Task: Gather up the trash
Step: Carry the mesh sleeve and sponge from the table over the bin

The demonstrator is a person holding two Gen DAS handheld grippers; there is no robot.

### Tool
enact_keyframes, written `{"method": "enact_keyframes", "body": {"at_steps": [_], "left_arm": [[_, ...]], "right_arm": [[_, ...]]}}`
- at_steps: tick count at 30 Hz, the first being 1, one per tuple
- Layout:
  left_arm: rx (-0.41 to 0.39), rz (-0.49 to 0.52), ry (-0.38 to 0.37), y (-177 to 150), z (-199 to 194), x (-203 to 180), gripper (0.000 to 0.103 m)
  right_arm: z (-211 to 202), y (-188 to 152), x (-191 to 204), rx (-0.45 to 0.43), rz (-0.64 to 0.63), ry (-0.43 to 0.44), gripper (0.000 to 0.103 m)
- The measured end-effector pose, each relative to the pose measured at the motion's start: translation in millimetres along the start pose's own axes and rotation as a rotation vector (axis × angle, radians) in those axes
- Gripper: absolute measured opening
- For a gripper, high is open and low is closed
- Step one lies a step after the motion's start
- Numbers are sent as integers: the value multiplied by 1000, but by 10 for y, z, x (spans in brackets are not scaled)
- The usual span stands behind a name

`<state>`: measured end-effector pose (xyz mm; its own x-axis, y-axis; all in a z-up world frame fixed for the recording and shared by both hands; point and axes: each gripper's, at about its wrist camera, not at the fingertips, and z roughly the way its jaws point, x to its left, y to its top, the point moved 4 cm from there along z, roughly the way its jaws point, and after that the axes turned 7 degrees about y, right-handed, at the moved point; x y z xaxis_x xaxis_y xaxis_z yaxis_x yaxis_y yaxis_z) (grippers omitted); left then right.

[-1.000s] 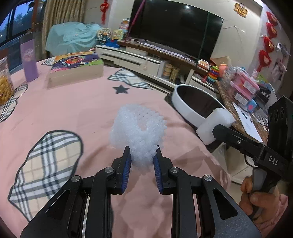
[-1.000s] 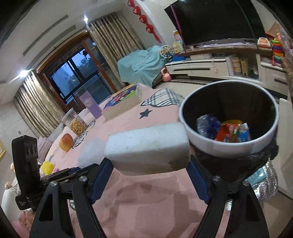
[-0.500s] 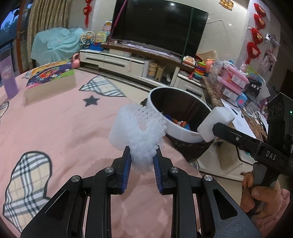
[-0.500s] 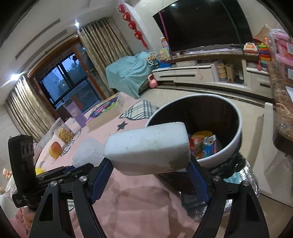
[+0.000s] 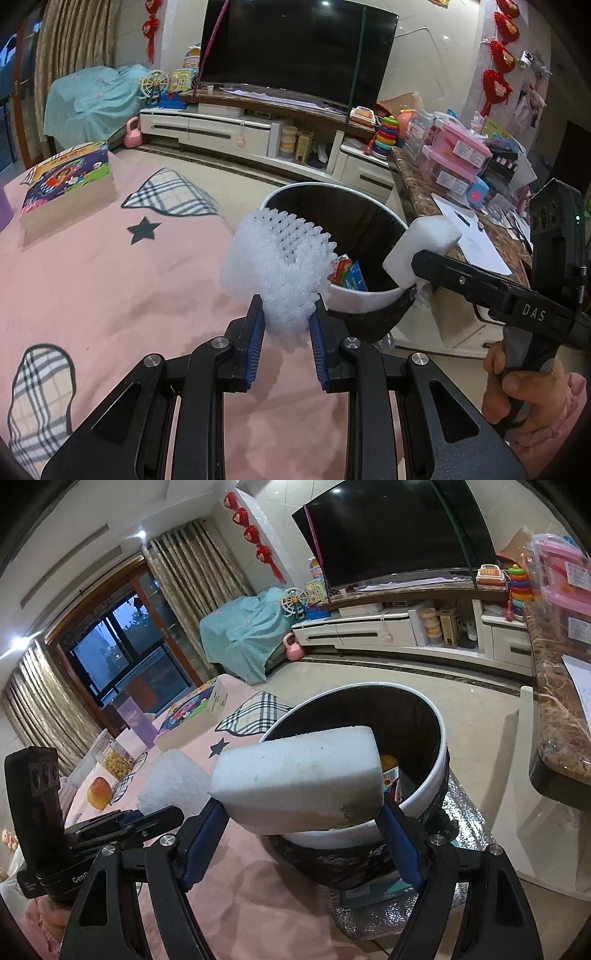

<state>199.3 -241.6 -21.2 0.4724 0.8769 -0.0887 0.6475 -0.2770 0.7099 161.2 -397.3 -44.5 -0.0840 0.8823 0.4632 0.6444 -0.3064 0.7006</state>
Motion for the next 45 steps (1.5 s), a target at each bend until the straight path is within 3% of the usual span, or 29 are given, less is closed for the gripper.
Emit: {"method": "enact_keyframes", "body": {"at_steps": [22,45], "left_arm": [[17,63,-10,342,294,-287,22],[70,70,-6,423,584,-328,23]], "right_arm": [[55,220,-220,38,-30,-37,82],[215,327,-339,99,-55,-53,83]]}}
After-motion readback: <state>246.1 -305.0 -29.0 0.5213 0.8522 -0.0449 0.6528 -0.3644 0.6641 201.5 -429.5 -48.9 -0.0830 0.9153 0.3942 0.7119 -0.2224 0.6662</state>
